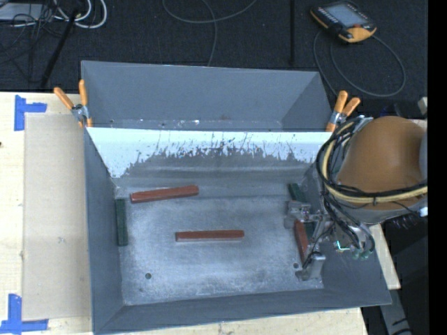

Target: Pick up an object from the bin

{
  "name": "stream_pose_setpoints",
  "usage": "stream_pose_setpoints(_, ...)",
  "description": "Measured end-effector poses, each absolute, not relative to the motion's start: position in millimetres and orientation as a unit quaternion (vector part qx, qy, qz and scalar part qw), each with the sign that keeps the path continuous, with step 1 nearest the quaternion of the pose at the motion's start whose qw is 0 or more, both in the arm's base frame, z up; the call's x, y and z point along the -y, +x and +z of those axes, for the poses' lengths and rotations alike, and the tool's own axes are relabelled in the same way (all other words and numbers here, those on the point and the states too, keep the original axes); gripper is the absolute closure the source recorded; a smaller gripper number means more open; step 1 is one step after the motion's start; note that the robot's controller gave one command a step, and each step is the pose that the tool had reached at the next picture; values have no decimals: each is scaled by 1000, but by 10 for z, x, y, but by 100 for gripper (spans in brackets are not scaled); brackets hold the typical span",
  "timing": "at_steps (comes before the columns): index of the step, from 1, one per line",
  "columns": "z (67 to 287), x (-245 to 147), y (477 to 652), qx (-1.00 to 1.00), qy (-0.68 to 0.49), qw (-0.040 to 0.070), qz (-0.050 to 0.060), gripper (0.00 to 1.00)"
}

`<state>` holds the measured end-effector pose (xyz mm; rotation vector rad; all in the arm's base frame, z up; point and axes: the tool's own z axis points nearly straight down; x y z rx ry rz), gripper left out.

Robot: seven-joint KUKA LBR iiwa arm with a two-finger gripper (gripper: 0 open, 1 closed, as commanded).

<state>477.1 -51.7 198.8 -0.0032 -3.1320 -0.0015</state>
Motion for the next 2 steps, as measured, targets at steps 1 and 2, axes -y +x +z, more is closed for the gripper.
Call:
stream_pose_setpoints(1,2024,514,4788,1000,0,1,0,0)
stream_pose_setpoints(2,1680,-70,4894,1000,13,0,0,0)
